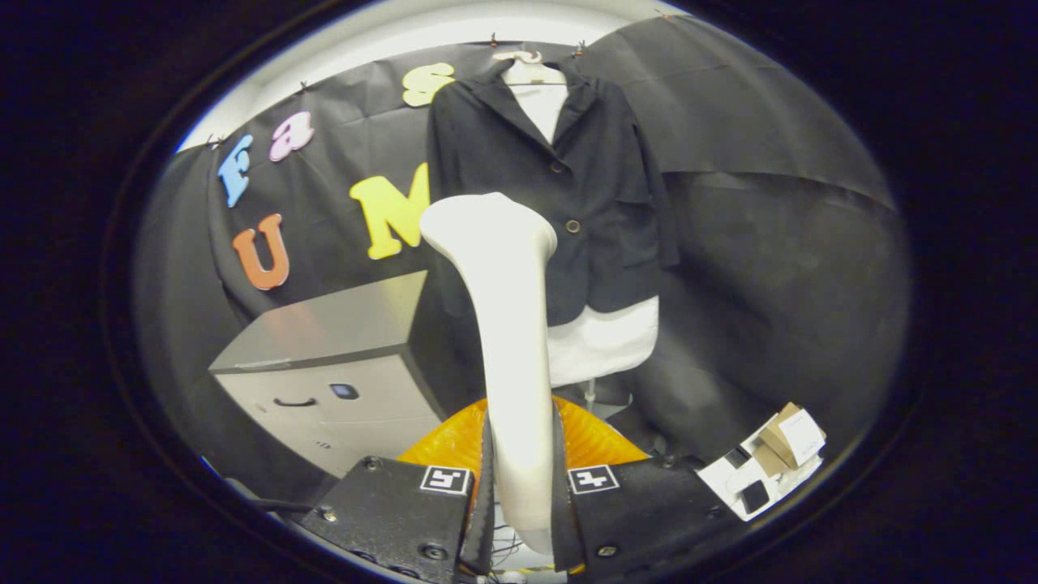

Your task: Iron the clothes twice with a garment steamer, once on the left side and once on the right side.

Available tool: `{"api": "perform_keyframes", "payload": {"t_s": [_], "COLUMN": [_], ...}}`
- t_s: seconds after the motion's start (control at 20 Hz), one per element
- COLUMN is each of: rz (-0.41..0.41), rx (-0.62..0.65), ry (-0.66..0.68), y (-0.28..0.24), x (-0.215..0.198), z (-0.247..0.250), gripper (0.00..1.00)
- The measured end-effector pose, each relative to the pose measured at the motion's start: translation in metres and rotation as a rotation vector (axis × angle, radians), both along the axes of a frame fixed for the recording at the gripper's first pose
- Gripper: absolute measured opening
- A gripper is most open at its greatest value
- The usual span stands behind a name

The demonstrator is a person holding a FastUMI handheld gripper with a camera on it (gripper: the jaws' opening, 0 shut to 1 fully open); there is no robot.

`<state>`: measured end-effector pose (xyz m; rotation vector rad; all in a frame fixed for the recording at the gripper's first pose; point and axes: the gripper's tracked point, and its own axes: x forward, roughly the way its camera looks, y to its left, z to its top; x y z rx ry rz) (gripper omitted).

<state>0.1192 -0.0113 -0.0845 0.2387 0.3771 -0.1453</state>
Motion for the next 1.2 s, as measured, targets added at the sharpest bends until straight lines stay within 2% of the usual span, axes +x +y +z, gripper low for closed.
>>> {"api": "perform_keyframes", "payload": {"t_s": [0.25,0.5,0.85,1.2], "rz": [0.158,0.246,0.208,0.197], "rx": [-0.066,-0.078,-0.055,-0.05], "ry": [-0.066,-0.083,-0.097,-0.084], "y": [0.04,0.059,0.039,0.028], "x": [-0.041,-0.089,-0.141,-0.158], "z": [0.026,0.024,0.021,0.013], "gripper": [0.31,0.31,0.31,0.31]}}
